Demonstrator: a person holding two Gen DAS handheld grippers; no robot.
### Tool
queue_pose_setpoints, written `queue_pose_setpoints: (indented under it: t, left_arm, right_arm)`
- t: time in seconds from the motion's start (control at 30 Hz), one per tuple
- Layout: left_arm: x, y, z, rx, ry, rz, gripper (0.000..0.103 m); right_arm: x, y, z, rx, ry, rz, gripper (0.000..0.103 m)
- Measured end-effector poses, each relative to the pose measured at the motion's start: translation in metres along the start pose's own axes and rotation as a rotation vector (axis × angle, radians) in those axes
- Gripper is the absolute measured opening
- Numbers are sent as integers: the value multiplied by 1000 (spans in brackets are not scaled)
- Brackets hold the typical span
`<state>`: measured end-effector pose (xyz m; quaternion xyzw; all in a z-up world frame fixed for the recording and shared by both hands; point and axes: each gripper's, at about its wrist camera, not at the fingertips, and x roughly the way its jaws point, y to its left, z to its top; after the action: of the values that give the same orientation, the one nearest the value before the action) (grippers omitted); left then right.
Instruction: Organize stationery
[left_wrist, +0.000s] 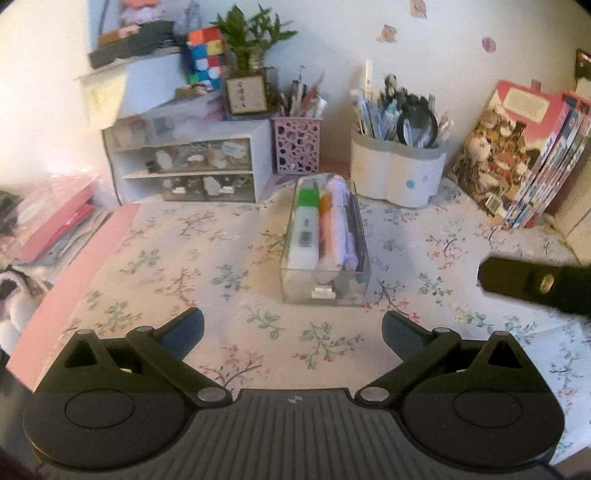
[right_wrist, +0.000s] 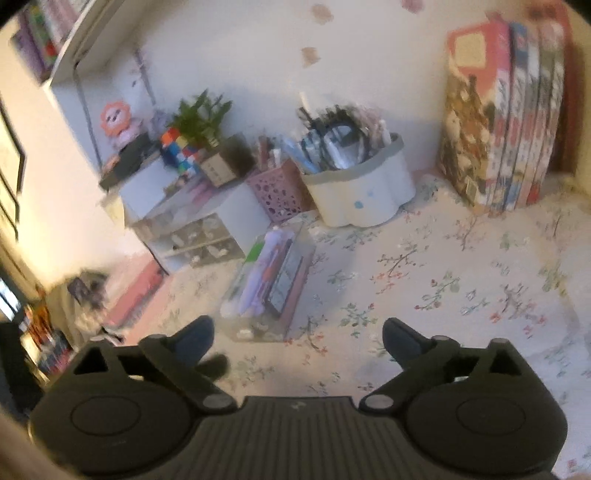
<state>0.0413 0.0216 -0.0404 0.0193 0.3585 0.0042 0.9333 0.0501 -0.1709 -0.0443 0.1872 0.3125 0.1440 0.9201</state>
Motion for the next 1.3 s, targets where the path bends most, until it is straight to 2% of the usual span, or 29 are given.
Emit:
queue_pose_setpoints:
  t: [0.1, 0.47, 0.93, 1.3]
  left_arm:
    - [-13, 1, 4, 1, -25, 30, 98]
    - [-35, -2, 11, 4, -46, 7, 98]
    - [-35, -2, 12, 8, -52, 1, 98]
    - [-36, 0, 13, 6, -68, -11, 98]
  right_arm:
    - [-5, 3, -2, -35, 0, -49, 80]
    - [-13, 3, -3, -10, -10, -29, 80]
    - [-11, 2, -4, -12, -8, -31, 80]
    - [-14, 6, -6, -45, -18, -2, 80]
